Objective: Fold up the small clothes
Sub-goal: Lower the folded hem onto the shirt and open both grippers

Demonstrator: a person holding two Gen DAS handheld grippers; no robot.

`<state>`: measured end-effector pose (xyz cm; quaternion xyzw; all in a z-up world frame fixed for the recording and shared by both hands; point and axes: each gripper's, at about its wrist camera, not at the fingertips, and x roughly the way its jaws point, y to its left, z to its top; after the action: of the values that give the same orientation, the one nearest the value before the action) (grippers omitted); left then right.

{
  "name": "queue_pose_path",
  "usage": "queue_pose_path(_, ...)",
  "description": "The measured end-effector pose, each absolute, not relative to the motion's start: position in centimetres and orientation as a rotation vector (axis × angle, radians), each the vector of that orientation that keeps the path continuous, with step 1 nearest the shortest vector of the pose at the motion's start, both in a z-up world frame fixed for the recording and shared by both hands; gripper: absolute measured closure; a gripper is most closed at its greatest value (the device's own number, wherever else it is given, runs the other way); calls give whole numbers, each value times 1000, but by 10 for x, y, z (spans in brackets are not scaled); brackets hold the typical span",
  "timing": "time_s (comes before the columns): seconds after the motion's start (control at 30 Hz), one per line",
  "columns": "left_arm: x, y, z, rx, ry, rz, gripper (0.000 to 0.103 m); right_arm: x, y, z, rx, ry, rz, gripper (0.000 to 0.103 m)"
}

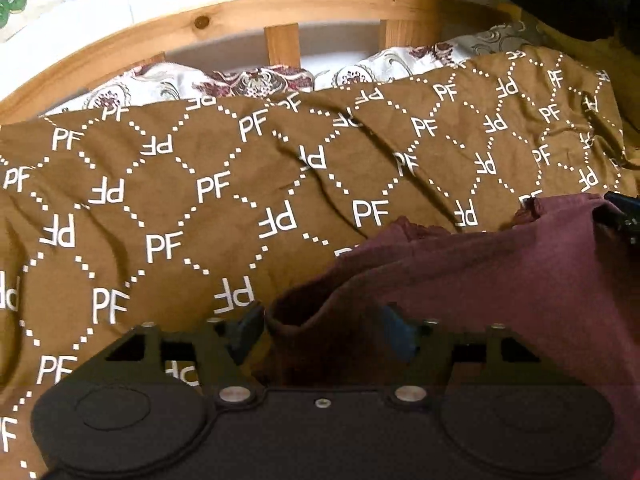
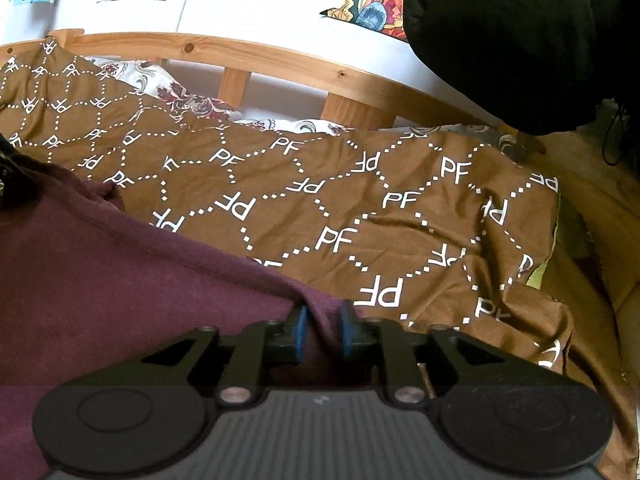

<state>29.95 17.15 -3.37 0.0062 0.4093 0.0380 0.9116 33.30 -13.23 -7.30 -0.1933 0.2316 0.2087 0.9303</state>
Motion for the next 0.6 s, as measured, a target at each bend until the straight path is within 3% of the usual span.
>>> queue_pose_path(0.03,298,172,-34,18,844,83,30,332,-133,-72,-390,477,431,54)
queue_pose_path(0.13,294,174,-37,34,858,111,30,329,-136,-69,-360,490,455,38)
queue_pose_path(0.23,293,180,-42,26,873,153,38,326,-139,-67,-343,513,459,34)
queue_pose_path(0.33,292,187,-45,-22,882,156,57,325,-146,-67,-295,540,446,32)
queue_pose_path(0.4,292,189,-47,-42,885,154,81,327,-153,-67,-241,564,437,32)
queue_pose_path(0.47,292,188,-48,-52,882,148,93,330,-160,-68,-192,589,426,31)
queue_pose_path(0.6,286,183,-46,-35,837,180,96,334,-171,-69,-131,619,390,24)
